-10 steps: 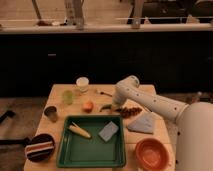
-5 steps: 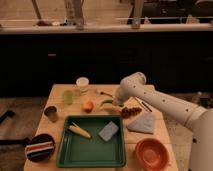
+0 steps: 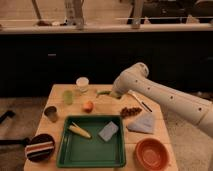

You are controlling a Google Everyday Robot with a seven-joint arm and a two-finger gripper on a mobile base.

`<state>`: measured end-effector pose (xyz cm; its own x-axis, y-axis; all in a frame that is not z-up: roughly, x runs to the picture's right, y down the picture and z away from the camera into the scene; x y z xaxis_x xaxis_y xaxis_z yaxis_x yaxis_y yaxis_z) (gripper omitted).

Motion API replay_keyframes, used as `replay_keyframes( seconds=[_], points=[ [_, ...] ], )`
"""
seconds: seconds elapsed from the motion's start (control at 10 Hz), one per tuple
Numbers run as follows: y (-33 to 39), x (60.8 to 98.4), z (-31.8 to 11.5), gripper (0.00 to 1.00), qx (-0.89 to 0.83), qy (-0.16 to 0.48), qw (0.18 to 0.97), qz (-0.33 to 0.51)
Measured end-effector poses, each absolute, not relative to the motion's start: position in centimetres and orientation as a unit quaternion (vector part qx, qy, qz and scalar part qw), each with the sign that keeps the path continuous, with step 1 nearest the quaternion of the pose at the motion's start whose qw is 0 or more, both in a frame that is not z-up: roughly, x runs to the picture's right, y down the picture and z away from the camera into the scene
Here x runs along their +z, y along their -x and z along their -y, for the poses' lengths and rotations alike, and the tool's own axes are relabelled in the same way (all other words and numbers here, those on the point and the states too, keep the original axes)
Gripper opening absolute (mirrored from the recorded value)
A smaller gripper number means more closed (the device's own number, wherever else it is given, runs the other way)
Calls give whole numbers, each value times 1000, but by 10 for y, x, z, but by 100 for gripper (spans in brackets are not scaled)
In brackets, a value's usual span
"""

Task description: Place pepper in paper cup

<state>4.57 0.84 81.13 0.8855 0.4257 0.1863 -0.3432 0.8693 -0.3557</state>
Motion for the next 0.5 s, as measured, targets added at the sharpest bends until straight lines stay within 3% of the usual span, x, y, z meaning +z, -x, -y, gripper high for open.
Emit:
replay_keyframes(
  seconds=[0.5],
  points=[
    [32, 775, 24, 0, 152, 124, 964, 180]
  ],
)
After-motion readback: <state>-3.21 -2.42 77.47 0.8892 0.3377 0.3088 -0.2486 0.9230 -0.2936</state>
